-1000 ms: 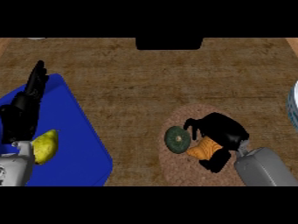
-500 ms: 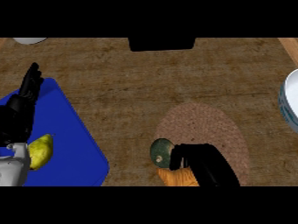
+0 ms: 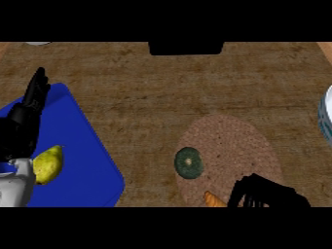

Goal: Pick the croissant from the placemat and place it in the bowl

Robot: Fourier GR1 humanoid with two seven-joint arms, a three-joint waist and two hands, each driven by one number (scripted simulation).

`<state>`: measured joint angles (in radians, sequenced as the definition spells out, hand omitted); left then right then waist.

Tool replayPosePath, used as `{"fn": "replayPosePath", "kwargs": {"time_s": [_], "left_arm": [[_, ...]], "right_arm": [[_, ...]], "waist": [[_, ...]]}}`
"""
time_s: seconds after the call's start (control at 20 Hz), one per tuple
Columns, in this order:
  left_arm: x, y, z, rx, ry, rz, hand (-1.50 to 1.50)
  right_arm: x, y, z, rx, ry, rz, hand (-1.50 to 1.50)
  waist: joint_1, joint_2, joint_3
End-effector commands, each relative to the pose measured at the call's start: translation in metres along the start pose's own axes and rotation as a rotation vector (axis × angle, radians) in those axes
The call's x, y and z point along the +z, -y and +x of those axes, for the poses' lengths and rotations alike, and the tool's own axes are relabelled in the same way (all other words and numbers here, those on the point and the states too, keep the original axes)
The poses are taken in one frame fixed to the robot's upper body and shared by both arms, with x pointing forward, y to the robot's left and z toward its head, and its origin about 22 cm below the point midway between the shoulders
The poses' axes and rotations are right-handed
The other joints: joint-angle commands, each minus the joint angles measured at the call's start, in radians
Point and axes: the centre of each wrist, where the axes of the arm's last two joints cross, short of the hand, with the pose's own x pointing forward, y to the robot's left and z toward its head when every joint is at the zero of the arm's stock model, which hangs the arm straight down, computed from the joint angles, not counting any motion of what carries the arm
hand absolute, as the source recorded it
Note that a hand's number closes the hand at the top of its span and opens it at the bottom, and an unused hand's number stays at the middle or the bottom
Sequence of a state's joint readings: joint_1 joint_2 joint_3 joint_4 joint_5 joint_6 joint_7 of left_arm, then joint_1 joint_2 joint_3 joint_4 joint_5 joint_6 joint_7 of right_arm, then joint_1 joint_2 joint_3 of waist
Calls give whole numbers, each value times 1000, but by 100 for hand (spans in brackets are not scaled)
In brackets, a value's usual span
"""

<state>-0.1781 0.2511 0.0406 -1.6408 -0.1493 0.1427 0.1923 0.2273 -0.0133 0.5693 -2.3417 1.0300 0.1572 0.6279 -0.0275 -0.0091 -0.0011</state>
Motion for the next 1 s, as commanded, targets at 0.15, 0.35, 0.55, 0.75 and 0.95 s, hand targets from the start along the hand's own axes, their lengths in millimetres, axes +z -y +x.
{"fn": "replayPosePath", "kwargs": {"time_s": [0.15,0.35,0.55,0.75,0.95], "left_arm": [[-16,2,6,26,22,-14,0],[-11,4,7,15,15,-32,0],[-11,7,-10,9,10,-22,0],[-2,8,-1,-2,27,-19,0],[4,15,-8,19,26,-10,0]], "right_arm": [[6,39,-22,-32,-74,-251,150],[-16,72,-35,-61,-76,-336,150],[-35,87,-69,-73,-111,-408,150],[-55,115,-116,-124,-116,-501,150],[-82,155,-161,-1,-125,-570,150]], "waist": [[8,9,2],[21,11,3],[14,13,3],[22,10,4],[32,11,2]]}}
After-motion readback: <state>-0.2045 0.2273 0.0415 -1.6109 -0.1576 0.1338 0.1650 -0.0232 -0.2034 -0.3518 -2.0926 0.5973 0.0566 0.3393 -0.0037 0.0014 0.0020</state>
